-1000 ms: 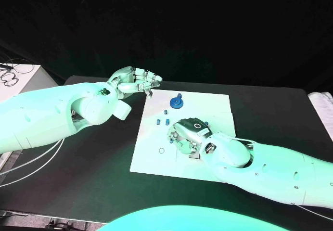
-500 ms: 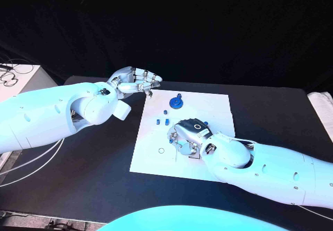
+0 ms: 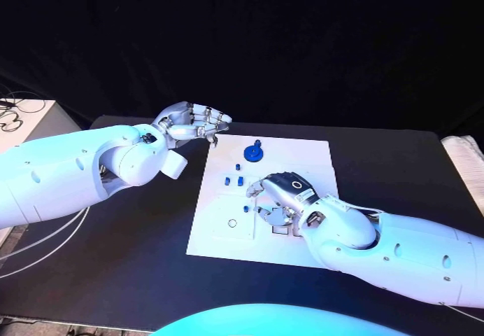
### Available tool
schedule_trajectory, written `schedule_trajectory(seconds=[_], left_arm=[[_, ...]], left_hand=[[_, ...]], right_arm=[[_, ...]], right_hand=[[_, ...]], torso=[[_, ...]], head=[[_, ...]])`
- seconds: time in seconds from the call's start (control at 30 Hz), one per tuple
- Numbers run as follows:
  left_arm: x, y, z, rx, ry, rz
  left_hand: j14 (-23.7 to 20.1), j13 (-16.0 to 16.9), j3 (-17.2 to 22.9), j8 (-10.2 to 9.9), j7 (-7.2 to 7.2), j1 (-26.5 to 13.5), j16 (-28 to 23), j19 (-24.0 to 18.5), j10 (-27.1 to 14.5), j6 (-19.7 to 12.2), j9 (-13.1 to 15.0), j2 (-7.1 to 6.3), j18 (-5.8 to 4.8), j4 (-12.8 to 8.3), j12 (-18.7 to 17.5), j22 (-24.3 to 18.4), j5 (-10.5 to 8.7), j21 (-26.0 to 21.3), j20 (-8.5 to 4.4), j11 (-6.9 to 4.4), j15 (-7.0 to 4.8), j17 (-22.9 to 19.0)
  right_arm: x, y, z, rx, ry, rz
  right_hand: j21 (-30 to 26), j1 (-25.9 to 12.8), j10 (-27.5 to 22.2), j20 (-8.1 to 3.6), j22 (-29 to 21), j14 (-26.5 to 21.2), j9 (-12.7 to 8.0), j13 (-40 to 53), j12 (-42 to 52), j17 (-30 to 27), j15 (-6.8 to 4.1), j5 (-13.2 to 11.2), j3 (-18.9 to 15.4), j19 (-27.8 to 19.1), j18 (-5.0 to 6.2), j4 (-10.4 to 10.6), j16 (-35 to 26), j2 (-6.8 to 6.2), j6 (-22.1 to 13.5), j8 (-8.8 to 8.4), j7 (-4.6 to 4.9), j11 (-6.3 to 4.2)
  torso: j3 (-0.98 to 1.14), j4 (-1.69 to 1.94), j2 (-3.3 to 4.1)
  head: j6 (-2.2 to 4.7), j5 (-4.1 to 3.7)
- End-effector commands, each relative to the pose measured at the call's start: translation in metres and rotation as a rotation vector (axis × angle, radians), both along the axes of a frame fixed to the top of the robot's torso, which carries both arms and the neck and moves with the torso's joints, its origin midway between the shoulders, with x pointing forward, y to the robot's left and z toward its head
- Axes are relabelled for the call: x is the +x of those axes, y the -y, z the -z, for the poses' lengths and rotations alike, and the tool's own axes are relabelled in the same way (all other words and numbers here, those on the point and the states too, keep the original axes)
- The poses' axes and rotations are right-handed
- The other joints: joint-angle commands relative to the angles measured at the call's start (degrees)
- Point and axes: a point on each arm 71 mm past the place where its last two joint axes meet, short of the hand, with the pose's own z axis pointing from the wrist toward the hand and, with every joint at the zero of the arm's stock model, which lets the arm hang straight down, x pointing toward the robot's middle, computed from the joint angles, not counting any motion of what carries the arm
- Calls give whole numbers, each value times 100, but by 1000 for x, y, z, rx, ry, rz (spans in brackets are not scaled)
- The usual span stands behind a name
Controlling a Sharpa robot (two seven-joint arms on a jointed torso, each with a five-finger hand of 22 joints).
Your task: Assemble the parts on the task board
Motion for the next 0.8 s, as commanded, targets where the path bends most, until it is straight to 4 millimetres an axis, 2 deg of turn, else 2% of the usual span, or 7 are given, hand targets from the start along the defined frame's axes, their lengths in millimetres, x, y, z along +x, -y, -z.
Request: schedule_trajectory(seconds=[0.03,0.17,0.23,0.4,0.57,0.73,0.8], left_arm=[[0,2,0,-7,0,18],[0,1,0,-6,-1,17],[0,1,0,-6,-2,18],[-1,2,1,-7,-4,23],[-1,3,2,-8,-6,27],[-1,3,3,-8,-8,29],[-1,3,3,-8,-9,31]], left_hand=[[26,-5,37,29,3,-32,-31,12,-46,-39,6,-14,79,2,-17,9,-7,30,36,-6,30,9],[22,-8,46,34,5,-37,-36,8,-57,-44,9,-13,79,0,-24,9,-7,29,40,-3,34,14],[22,-8,46,34,5,-37,-36,8,-57,-44,9,-13,79,0,-24,9,-7,29,40,-3,34,14],[21,-8,49,34,6,-39,-37,6,-59,-49,9,-13,79,-1,-26,9,-7,29,41,-2,35,16],[21,-8,49,34,6,-39,-37,6,-59,-49,9,-13,79,-1,-26,9,-7,29,41,-2,35,16],[21,-8,49,34,6,-39,-37,6,-59,-49,9,-13,79,-1,-26,9,-7,29,41,-2,35,16],[21,-8,49,34,6,-39,-37,6,-59,-49,9,-13,79,-1,-26,9,-7,29,41,-2,35,16]], right_arm=[[3,10,-11,52,3,33],[9,27,-23,61,-9,72],[15,38,-31,57,-20,96],[32,65,-43,-26,-97,155],[44,83,-47,-98,-111,179],[50,88,-47,-155,-96,177],[51,88,-45,-177,-98,176]], right_hand=[[17,39,-18,2,130,-10,-4,0,26,8,-18,-12,-32,17,36,5,34,-17,-31,-38,16,-30],[194,42,51,-11,218,66,6,13,157,158,-39,-11,-59,104,2,21,154,20,30,-26,29,-56],[476,42,150,-38,365,167,12,24,287,359,-69,-9,-33,227,-53,29,307,35,73,-24,28,-88],[543,-55,95,-58,402,215,3,-8,331,428,-75,-14,-64,271,-69,79,372,-15,49,-66,22,-93],[441,-60,-101,-37,359,167,-6,-43,374,349,-52,-13,-463,236,-55,133,345,-32,12,-122,-34,-70],[308,148,-326,-6,307,108,-44,-59,496,255,-22,1,-1072,194,-35,245,327,84,-38,-227,-146,-38],[285,253,-389,3,301,100,-57,-63,543,248,-13,4,-1241,189,-31,284,336,122,-40,-256,-158,-28]], torso=[[-3,-6,0],[-5,-17,3],[-3,-24,0],[0,-38,-7],[-2,-28,-3],[16,-33,10],[7,-24,8]], head=[[33,-42],[82,-109],[104,-137],[129,-169],[179,-223],[188,-232],[183,-245]])
